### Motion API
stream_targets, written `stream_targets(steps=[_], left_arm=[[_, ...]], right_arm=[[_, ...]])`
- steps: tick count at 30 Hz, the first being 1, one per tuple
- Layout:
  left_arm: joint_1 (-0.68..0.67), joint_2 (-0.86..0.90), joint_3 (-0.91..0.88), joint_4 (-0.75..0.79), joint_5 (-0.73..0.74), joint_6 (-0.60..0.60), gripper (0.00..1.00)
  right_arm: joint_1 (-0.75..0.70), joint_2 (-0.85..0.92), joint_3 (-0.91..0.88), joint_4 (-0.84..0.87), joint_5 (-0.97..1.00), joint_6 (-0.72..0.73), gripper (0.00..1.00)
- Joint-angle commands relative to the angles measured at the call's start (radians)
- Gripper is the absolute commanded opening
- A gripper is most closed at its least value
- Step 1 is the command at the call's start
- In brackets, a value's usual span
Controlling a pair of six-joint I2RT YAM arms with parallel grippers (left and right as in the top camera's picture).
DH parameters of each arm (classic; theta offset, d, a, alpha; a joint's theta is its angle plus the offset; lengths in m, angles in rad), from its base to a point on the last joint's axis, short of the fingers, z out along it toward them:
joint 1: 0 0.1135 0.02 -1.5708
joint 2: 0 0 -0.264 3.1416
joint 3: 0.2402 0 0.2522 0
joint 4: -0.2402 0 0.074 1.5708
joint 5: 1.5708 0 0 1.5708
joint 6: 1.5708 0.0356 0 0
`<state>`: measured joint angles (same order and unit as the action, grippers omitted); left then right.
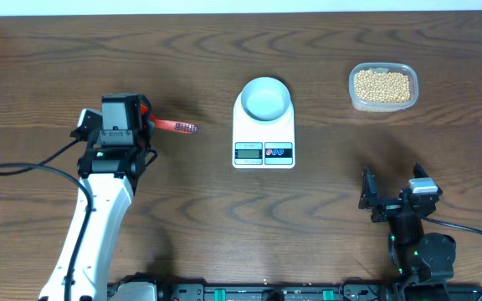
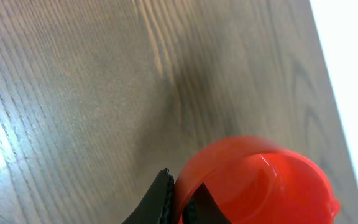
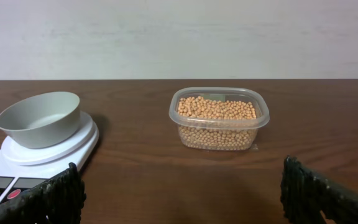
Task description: Scoop item into bowl and weigh 50g on scale
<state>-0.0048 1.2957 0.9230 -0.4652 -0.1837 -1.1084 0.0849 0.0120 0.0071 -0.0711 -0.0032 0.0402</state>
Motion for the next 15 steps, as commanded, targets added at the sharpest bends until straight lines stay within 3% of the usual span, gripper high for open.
stream_targets(steps=[1, 15], left_arm=[[-0.002, -0.016, -0.003, -0.003, -0.019, -0.057, 0.07], [-0.002, -0.016, -0.003, -0.004, -0.015, -0.057, 0.07]], right_arm=[[0.008, -0.005, -0.002, -0.005, 0.001, -0.012, 0.99], [0.008, -0.005, -0.002, 0.015, 0.000, -0.012, 0.99]])
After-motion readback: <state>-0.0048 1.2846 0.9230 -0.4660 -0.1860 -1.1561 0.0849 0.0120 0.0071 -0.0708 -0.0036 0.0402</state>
